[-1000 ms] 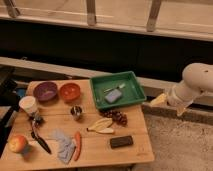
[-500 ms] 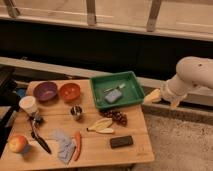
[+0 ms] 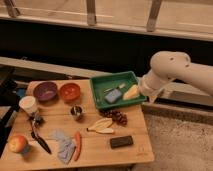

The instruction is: Place banana in metal cup

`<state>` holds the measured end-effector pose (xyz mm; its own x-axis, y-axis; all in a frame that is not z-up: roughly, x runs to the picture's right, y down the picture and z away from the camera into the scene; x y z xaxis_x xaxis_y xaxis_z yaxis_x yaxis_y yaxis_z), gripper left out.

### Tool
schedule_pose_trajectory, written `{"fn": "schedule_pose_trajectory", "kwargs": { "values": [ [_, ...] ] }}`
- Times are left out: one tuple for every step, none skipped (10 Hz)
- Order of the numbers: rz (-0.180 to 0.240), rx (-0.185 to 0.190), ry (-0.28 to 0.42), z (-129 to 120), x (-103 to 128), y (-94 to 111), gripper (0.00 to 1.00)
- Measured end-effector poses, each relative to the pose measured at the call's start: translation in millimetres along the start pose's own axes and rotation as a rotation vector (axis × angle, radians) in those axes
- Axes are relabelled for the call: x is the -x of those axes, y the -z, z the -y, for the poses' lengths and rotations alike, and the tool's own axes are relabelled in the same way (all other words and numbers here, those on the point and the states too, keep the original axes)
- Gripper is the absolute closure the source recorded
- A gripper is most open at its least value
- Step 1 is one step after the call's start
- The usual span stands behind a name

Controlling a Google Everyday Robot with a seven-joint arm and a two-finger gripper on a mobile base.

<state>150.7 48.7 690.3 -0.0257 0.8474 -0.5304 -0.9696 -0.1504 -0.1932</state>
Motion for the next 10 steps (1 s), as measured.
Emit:
{"fn": "schedule_pose_trajectory", "kwargs": {
  "values": [
    [-0.003,0.01,0.033,-19,-1,-4,0.2],
    [-0.001,0.003,0.035,-17,-1,-4,0.2],
    [0.001,0.002,0.03,-14,-2,-3,0.2],
    [0.0,0.003,0.034,-16,-1,-4,0.2],
    [-0.001,0.003,0.034,-17,-1,-4,0.2],
    [0.0,0.003,0.03,-15,-2,-3,0.2],
    [-0.007,0.007,0.03,-15,-2,-5,0.2],
    [-0.027,0.019,0.048,-22,-5,-14,0.2],
    [-0.04,0.03,0.059,-28,-7,-24,0.2],
    [-0.06,0.049,0.076,-40,-10,-38,0.2]
  ]
}}
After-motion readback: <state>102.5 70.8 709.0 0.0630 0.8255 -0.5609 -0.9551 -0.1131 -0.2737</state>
